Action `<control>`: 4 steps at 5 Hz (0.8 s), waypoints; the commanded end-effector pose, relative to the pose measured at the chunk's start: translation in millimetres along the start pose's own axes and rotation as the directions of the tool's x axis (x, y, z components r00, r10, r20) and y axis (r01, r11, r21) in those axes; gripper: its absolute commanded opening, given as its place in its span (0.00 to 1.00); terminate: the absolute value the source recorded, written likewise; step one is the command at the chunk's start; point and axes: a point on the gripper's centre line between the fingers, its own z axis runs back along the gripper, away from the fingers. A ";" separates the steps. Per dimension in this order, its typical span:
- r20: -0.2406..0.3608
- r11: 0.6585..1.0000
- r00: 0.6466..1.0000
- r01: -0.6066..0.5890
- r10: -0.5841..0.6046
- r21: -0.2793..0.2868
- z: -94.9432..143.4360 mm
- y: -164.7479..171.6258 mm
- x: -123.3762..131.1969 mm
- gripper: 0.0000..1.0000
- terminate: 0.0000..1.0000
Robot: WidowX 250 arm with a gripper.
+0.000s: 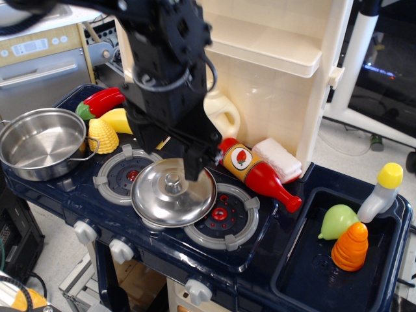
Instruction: Put lid on pot or pan
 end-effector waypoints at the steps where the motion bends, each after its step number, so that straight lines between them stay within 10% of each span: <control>1: -0.044 1.000 0.999 0.009 -0.009 -0.013 -18.5 4.2 0.6 1.00 0.00; 4: -0.018 0.998 0.997 0.069 -0.069 0.012 -43.9 20.4 6.4 1.00 0.00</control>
